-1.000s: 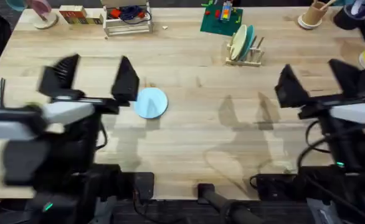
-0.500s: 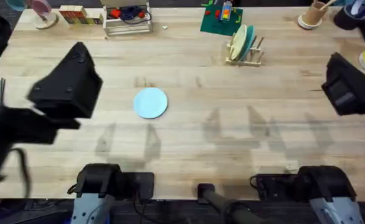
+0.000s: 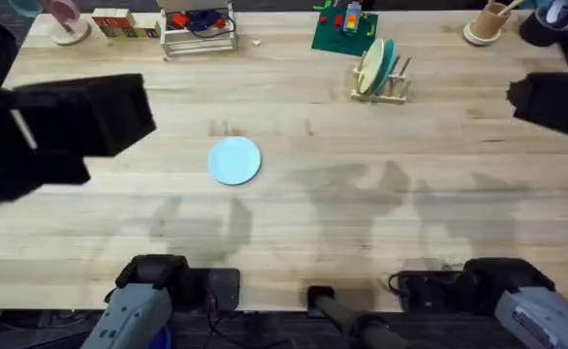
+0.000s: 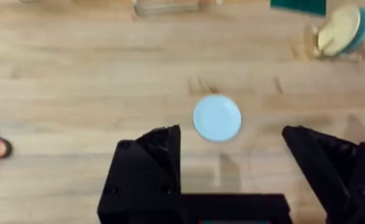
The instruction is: Pick up the plates from the table one by one and place each into a slot on the dish rack.
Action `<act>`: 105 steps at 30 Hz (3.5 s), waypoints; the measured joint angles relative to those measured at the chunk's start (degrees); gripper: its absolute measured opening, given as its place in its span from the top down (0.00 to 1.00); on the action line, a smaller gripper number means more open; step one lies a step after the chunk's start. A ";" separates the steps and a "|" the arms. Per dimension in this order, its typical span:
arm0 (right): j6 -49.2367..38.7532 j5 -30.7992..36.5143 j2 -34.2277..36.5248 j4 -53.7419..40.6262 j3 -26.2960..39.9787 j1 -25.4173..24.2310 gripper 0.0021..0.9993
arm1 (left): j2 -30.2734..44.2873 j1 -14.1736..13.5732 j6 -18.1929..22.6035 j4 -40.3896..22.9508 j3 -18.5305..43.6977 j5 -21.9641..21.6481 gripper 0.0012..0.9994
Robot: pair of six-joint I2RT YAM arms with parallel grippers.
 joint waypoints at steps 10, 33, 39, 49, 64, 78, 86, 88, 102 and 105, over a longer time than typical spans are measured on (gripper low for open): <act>-2.15 0.00 16.73 -11.52 10.78 0.00 0.01 | 12.78 0.00 -0.42 -8.20 4.02 5.36 0.01; -2.18 0.00 21.57 -11.40 11.15 0.00 0.00 | 19.06 0.00 -1.11 -8.98 4.02 7.03 0.95; -2.18 0.00 21.57 -11.40 11.15 0.00 0.00 | 19.17 0.02 -0.96 -9.30 4.02 10.54 0.96; -2.18 0.00 21.57 -11.40 11.15 0.00 0.01 | 27.00 0.03 6.23 -10.57 4.02 21.84 0.96; -2.18 0.00 21.57 -11.42 11.17 0.00 0.01 | 31.39 14.86 23.26 -11.26 -3.19 39.27 0.96; -2.18 0.00 21.57 -11.43 11.18 0.00 0.00 | 31.45 20.06 28.47 4.77 -27.57 48.07 0.96; -2.18 0.00 21.57 -11.44 11.18 0.00 0.00 | 34.60 20.06 28.38 10.58 -33.49 49.20 0.96; -2.18 0.00 21.57 -11.44 11.18 0.00 0.00 | 36.49 20.06 28.39 11.39 -33.51 49.34 0.96; -2.18 0.00 21.57 -11.44 11.18 0.00 0.00 | 49.57 21.84 32.01 12.56 -33.51 49.47 0.96; -2.18 0.00 21.57 -11.44 11.18 0.00 0.00 | 49.81 23.44 33.17 12.58 -33.51 49.51 0.96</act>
